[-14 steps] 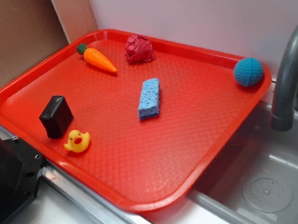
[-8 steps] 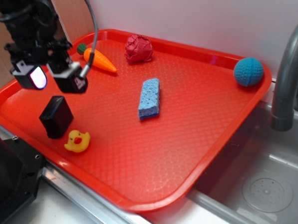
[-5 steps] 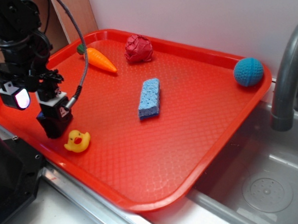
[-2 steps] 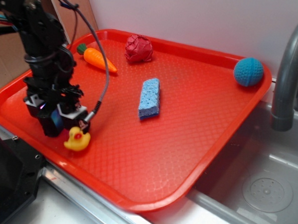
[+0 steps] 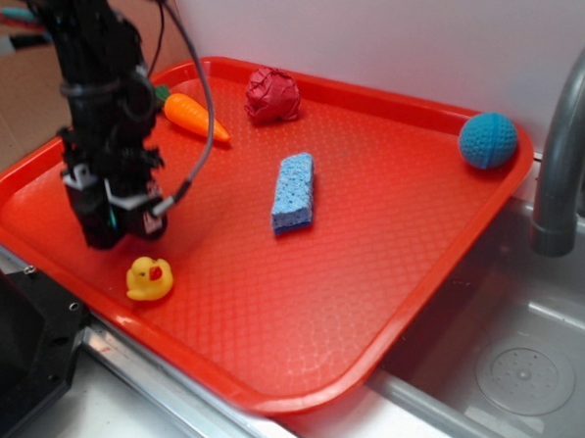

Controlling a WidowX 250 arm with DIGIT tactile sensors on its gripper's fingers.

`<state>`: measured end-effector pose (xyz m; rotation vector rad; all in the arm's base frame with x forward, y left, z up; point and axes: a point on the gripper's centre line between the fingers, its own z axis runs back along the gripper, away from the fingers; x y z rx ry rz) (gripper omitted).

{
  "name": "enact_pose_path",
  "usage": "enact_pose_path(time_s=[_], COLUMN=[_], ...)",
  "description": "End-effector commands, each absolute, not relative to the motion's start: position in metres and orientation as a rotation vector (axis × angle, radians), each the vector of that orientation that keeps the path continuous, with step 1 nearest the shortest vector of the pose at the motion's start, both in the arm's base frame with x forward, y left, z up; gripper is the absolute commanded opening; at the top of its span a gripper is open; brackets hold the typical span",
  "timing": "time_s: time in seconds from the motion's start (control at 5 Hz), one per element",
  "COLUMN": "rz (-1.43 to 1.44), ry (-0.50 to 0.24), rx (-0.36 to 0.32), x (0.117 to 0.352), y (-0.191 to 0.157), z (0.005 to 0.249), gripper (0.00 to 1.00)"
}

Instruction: Grab the black box.

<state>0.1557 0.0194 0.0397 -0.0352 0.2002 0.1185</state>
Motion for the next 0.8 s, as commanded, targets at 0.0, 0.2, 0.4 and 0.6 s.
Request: enact_pose_path(time_s=[0.0,0.2,0.4,0.6], rz=[-0.118,-0.214,-0.242,-0.231], ry=[-0.061,-0.131,-0.134,-0.086], rx=[-0.070,-0.021,0.022,0.089], x=[0.203,0.216,0.219,0.219], y=[0.024,0.008,0.002,-0.003], z=[0.157,0.207,0.213,0.193], gripper=[0.00,0.00,0.00,0.00])
